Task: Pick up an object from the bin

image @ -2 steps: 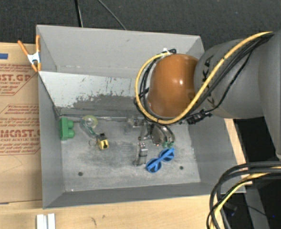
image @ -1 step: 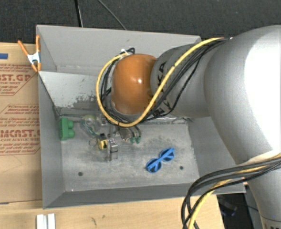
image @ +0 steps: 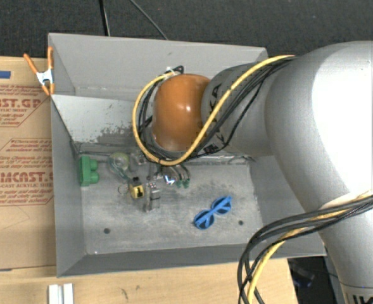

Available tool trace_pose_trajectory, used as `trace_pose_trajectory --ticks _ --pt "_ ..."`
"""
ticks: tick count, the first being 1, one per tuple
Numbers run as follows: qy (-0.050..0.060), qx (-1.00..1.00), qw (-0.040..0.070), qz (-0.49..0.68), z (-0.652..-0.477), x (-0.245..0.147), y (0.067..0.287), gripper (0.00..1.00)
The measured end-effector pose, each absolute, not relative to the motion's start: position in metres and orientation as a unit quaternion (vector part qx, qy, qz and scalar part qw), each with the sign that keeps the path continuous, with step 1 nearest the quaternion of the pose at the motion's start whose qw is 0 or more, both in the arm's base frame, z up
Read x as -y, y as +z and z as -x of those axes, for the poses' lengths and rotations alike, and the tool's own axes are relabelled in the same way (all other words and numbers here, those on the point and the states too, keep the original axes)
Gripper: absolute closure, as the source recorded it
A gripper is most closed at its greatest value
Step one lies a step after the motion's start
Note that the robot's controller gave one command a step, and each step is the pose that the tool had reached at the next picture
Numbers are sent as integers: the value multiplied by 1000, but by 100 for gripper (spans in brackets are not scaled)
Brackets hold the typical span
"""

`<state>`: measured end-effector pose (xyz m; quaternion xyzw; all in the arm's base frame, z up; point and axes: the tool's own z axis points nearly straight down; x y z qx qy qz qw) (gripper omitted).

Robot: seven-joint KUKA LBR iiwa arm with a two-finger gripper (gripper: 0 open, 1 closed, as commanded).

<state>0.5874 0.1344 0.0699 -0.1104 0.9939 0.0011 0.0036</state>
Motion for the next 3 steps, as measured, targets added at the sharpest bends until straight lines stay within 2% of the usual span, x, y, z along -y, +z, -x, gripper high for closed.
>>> trace_pose_trajectory --ticks 1,2,3 --pt "1 -971 4 238 -582 -149 72 0" --pt "2 -971 10 237 -585 -151 77 100" --pt "0 -980 5 198 -562 -92 226 100"
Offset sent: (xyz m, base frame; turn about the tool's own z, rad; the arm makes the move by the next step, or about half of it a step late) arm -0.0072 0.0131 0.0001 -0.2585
